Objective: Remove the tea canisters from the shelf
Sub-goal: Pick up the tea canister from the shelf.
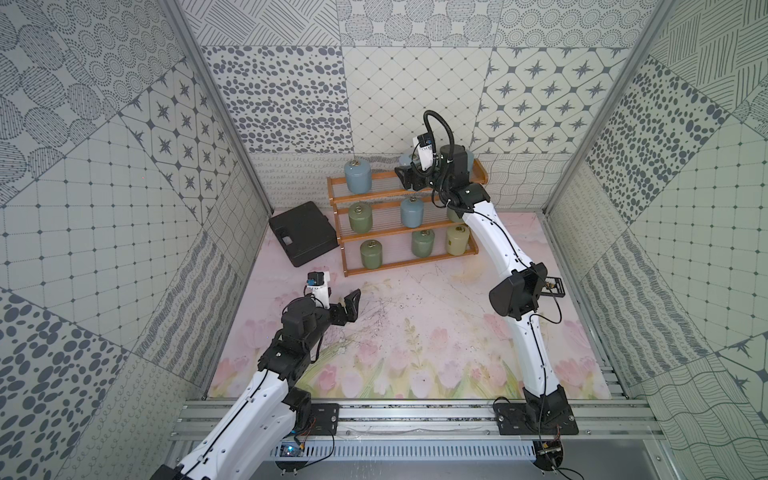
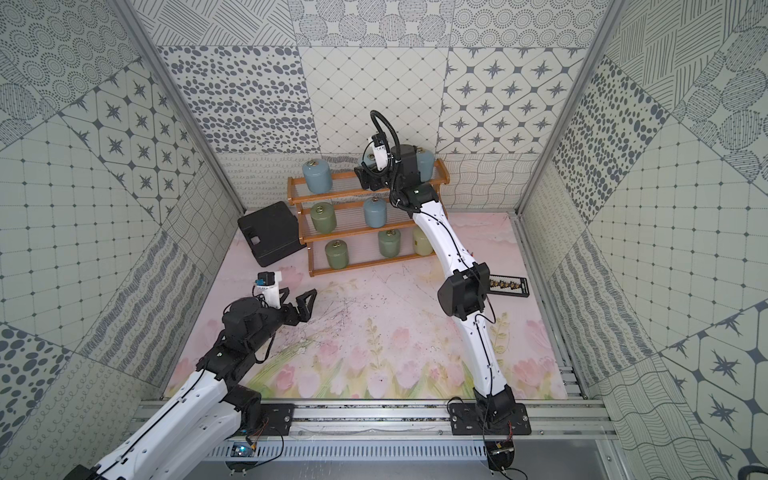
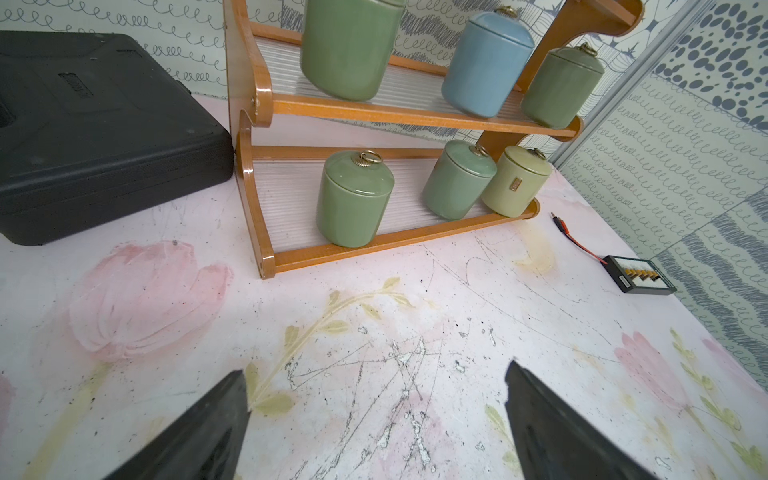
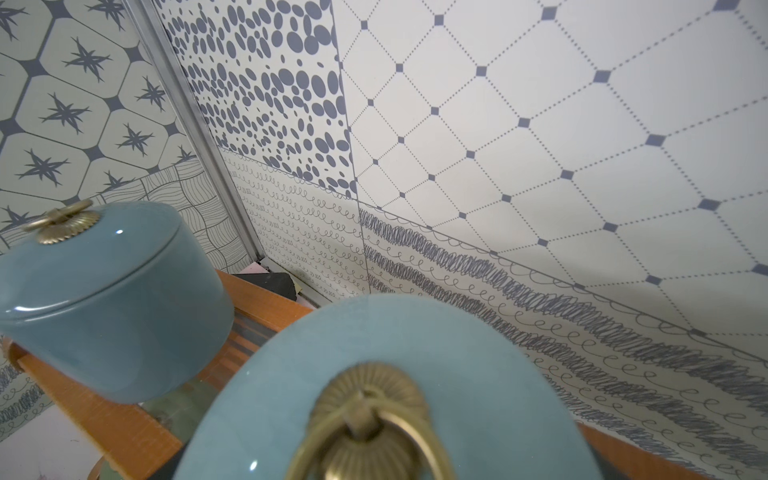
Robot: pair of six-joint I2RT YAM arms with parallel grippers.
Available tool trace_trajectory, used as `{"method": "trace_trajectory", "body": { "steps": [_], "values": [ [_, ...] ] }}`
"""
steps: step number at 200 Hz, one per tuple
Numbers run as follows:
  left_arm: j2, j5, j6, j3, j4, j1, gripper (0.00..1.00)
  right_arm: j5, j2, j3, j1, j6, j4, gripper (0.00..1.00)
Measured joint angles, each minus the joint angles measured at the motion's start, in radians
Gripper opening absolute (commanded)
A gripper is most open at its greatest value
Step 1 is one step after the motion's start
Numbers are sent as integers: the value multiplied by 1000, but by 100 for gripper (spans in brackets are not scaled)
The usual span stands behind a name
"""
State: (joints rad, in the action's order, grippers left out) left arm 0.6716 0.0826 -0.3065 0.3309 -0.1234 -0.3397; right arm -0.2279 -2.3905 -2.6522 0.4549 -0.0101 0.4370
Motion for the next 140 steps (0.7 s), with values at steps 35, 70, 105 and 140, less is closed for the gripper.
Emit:
{"method": "trace_trajectory", "body": {
  "steps": [35,70,105,140],
  "values": [
    [9,6,0,1,0,-1,100,-17,47,67,2,0,-2,69],
    [14,8,0,5,0,-1,100,-32,160,250,6,-1,-54,68],
    [17,11,-1,5,0,-3,100,-34,341,557,11,-4,-206,68],
    [23,12,-1,6,0,-6,100,-32,488,798,11,-16,-317,67]
  ]
}}
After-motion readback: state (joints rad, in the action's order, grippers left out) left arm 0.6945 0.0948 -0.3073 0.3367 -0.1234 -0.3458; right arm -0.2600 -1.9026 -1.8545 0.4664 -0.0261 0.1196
